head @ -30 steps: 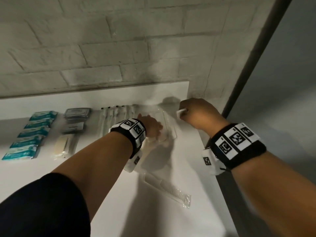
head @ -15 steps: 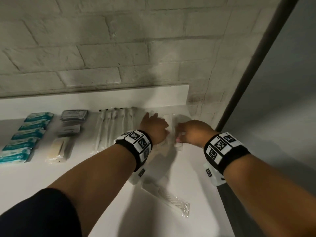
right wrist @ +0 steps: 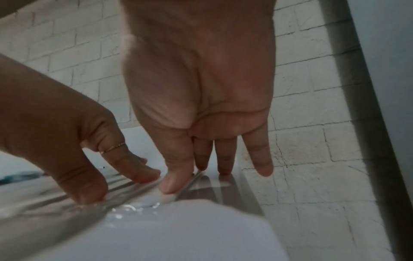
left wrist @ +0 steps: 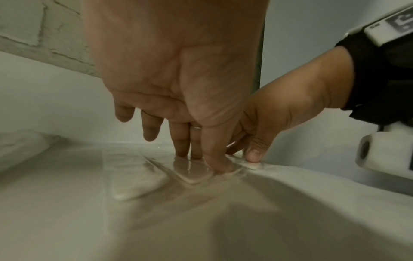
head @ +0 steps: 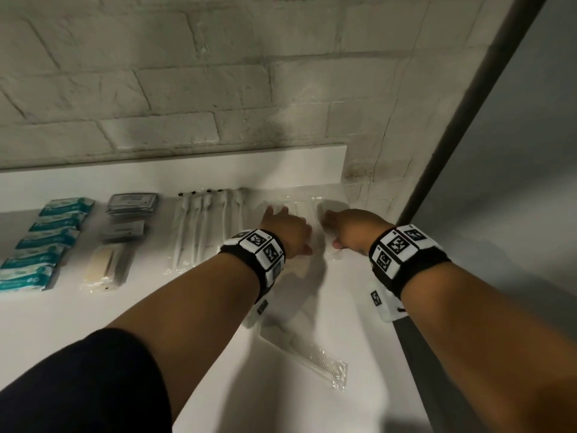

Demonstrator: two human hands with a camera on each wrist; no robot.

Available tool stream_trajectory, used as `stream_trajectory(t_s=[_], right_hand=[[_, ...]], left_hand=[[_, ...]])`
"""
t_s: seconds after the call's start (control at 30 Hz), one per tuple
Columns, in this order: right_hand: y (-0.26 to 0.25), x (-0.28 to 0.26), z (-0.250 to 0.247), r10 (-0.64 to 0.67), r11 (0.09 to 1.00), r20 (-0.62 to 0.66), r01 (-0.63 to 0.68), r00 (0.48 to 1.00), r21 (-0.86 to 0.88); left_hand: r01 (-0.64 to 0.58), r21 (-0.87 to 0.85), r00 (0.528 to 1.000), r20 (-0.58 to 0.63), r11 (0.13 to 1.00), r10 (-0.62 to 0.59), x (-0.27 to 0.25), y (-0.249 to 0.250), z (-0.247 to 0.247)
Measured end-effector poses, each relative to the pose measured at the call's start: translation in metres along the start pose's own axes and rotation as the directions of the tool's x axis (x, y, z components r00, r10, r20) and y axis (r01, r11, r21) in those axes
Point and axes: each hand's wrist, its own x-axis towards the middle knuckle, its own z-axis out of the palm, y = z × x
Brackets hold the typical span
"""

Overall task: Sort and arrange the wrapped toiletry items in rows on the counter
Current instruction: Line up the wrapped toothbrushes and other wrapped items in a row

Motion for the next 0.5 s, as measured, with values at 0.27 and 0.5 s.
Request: stream_trajectory(t_s=[0.27,0.5], right_hand=[[-0.075,-0.089,0.002,-0.243,0.97,0.143,0.236,0.96,0.063],[-0.116,-0.095,0.05,-0.339,0.906,0.156,0.367,0.928,-0.212]], left_hand=[[0.001,0.014,0.996,0.086,1.0,-0.002,0.002,-0.002,-0.008],[0.007,0.055,0.993,0.12,0.998,-0.014,0.004,0.0,-0.013]])
